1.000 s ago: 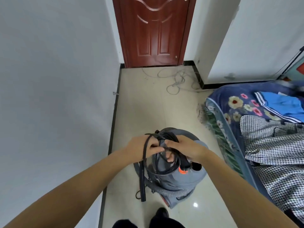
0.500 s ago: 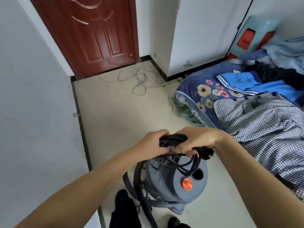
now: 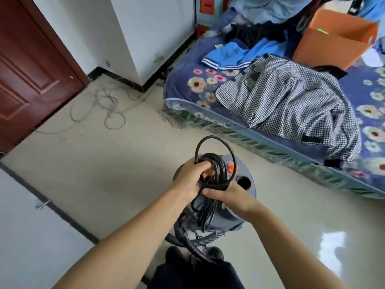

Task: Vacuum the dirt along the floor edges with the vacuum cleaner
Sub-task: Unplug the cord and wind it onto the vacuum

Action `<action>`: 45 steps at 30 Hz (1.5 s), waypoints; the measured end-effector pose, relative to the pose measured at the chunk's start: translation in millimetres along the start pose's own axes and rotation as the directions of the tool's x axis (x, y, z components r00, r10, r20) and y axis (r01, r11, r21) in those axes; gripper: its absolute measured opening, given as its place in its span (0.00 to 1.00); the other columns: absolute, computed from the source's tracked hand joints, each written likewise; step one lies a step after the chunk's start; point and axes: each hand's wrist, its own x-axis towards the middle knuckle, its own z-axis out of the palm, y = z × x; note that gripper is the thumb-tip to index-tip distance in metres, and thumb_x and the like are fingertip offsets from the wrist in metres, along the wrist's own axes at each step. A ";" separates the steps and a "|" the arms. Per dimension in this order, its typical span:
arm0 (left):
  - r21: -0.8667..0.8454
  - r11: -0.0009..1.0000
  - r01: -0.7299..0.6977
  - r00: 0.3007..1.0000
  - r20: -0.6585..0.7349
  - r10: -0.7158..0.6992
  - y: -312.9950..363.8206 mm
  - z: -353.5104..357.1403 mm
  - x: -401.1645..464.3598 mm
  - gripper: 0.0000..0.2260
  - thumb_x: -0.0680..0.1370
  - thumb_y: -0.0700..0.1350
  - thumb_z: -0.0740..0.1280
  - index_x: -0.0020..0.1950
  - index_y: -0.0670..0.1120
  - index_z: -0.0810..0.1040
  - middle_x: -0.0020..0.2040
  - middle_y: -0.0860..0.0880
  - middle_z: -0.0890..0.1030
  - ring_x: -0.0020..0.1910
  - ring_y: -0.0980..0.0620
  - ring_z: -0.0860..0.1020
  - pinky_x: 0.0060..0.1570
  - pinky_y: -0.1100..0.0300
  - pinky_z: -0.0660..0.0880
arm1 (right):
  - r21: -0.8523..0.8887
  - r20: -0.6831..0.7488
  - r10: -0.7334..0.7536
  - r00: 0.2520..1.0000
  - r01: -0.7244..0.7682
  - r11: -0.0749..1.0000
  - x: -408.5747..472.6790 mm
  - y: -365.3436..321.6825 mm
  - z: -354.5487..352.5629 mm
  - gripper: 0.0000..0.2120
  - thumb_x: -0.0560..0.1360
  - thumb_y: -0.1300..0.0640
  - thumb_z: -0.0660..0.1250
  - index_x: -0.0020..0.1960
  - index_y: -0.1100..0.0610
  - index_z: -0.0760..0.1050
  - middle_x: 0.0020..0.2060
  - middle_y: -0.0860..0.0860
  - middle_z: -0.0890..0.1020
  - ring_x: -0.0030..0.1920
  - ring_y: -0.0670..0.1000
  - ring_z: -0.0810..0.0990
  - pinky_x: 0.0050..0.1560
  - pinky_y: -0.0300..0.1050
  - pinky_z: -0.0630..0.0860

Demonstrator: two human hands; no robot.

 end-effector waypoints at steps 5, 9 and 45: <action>-0.089 0.987 0.136 0.988 -0.054 -0.142 -28.1 14.5 2.2 0.13 0.78 0.34 0.60 0.35 0.44 0.74 0.30 0.48 0.72 0.31 0.53 0.71 0.34 0.61 0.70 | 0.031 -0.115 0.067 0.991 -0.064 0.997 -4.9 17.1 -0.9 0.09 0.74 0.64 0.71 0.54 0.59 0.80 0.45 0.49 0.85 0.50 0.47 0.83 0.48 0.37 0.78; 0.090 0.973 0.214 0.974 -0.092 -0.206 -44.4 18.2 21.7 0.07 0.78 0.35 0.63 0.44 0.44 0.79 0.40 0.44 0.81 0.40 0.47 0.80 0.45 0.52 0.78 | 0.080 -0.254 0.292 0.922 -0.280 0.956 2.3 36.8 -5.4 0.06 0.71 0.58 0.72 0.45 0.61 0.80 0.37 0.56 0.83 0.37 0.53 0.82 0.38 0.44 0.78; 0.976 0.173 -0.133 0.778 0.211 -0.592 -122.2 -76.1 230.6 0.14 0.80 0.51 0.62 0.63 0.48 0.64 0.49 0.46 0.76 0.44 0.47 0.78 0.45 0.49 0.80 | 0.433 -0.557 0.730 0.396 -0.612 0.662 130.1 196.8 11.6 0.12 0.69 0.55 0.73 0.35 0.61 0.74 0.23 0.49 0.77 0.22 0.46 0.75 0.19 0.34 0.66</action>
